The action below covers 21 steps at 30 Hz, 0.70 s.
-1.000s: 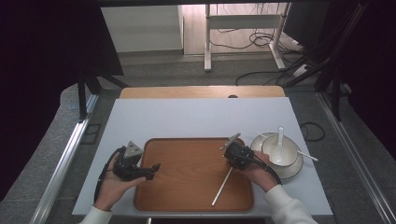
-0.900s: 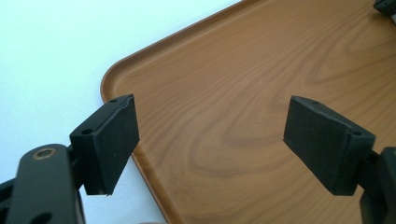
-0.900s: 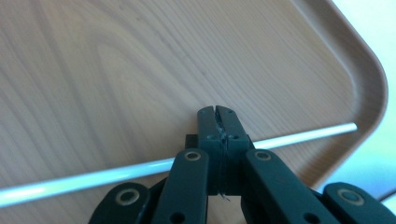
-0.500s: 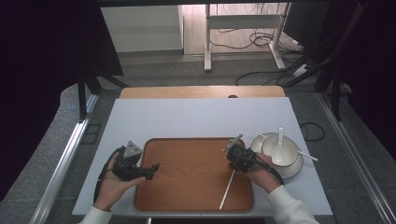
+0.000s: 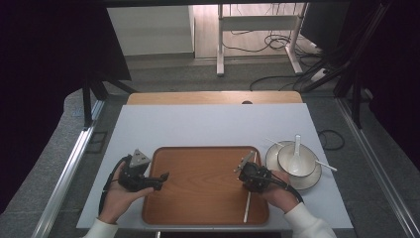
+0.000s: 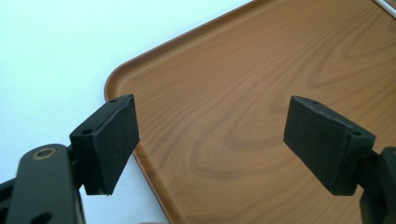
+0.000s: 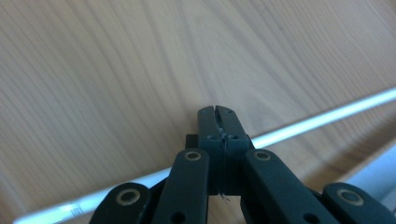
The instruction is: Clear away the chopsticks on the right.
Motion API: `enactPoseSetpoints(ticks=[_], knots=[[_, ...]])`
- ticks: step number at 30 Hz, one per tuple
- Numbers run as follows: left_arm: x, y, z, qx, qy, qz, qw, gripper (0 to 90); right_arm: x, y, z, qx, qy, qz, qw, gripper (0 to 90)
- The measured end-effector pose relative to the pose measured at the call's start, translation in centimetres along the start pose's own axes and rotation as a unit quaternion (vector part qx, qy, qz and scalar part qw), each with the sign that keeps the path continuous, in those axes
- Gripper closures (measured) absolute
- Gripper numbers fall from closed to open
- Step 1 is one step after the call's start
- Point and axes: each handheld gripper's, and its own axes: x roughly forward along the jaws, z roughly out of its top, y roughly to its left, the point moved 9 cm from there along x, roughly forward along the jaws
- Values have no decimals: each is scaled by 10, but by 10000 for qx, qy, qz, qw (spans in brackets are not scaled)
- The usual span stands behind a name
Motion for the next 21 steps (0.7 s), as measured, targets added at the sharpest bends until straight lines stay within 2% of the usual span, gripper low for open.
enactPoseSetpoints(ticks=[7, 9, 13, 16, 20, 21], knots=[[0, 1, 0, 3, 8, 14, 10000, 177, -3, -15, -14, 239, 55, -119, 9996, 898], [0, 1, 0, 6, 6, 10, 10000, 177, -5, -18, -16, 343, -18, -52, 9994, 899], [1, 0, -1, 10, 16, 12, 10000, 177, -8, -21, -17, 353, -46, -116, 9993, 898], [0, 0, 0, 11, 6, 9, 10000, 177, -8, -20, -16, 328, -101, -77, 9994, 898], [-1, 1, 0, 4, -2, 21, 10000, 177, -17, -21, -10, 315, -394, 0, 9987, 897], [-1, 1, 0, 2, -1, 22, 10000, 178, -22, -21, -7, 308, -540, 17, 9981, 897]])
